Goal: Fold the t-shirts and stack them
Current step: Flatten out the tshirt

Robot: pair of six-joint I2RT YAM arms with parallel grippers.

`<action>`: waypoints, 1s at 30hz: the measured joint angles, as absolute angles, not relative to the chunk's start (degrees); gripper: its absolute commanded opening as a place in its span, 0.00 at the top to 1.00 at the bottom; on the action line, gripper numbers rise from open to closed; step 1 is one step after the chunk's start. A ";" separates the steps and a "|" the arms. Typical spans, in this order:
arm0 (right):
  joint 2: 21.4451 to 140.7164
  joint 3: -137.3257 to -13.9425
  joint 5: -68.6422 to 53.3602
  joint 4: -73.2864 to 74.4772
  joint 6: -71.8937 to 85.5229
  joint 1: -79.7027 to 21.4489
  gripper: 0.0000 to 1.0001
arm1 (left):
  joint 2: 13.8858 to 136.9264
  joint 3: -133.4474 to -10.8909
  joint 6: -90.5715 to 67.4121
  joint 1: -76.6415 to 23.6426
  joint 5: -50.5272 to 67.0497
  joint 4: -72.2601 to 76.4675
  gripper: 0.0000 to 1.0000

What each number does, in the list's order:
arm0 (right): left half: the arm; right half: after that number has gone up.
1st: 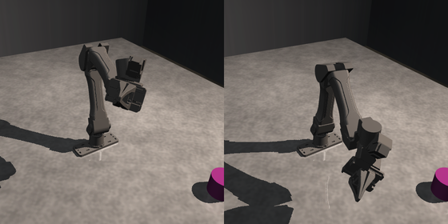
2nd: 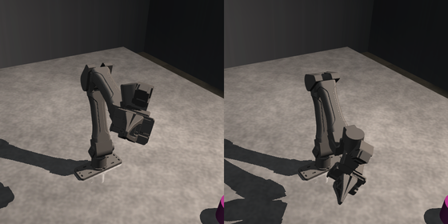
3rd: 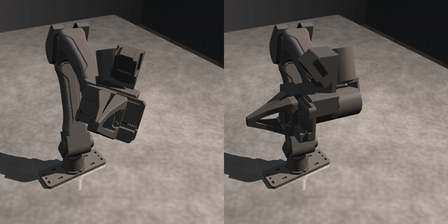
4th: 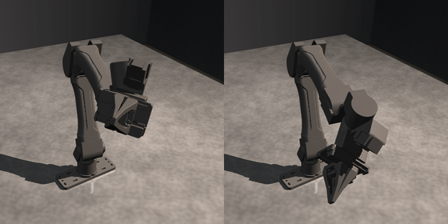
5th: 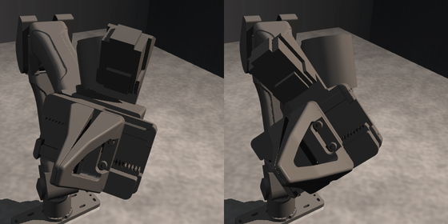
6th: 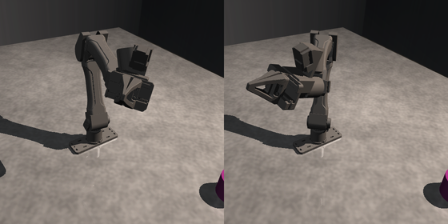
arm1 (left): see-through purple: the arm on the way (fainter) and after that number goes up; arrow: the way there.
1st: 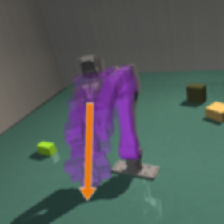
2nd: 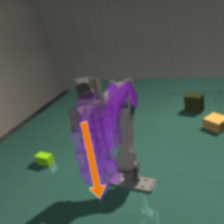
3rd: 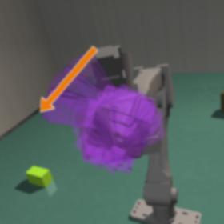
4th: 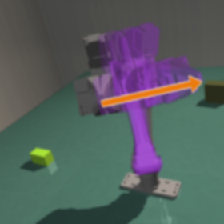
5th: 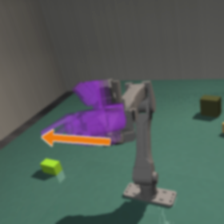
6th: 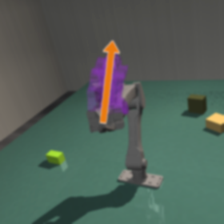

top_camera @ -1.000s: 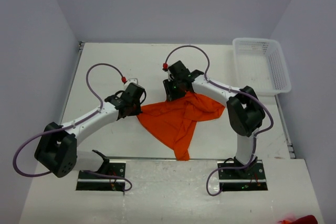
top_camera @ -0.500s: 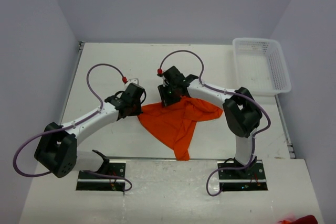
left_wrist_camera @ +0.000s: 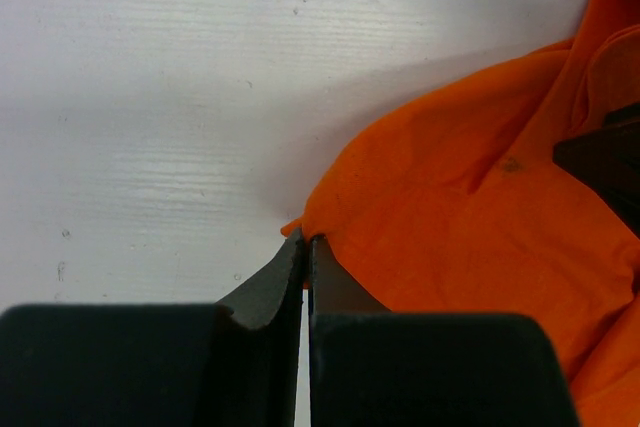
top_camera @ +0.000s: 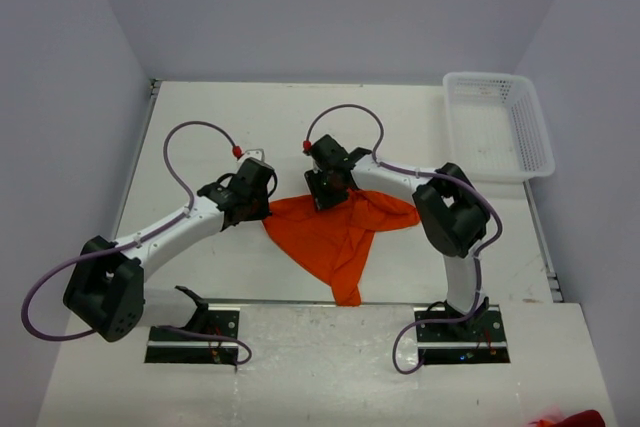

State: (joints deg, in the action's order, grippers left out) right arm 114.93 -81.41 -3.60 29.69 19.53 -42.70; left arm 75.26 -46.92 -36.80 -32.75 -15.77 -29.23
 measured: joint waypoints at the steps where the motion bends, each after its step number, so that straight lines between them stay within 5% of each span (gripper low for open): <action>1: 115.04 -81.41 -3.22 29.85 19.53 -42.70 0.60 | 75.22 -46.85 -36.80 -32.75 -15.70 -29.17 1.00; 30: 118.87 -86.48 -1.61 32.12 19.49 -42.70 0.69 | 74.98 -45.08 -36.80 -32.75 -14.87 -27.86 1.00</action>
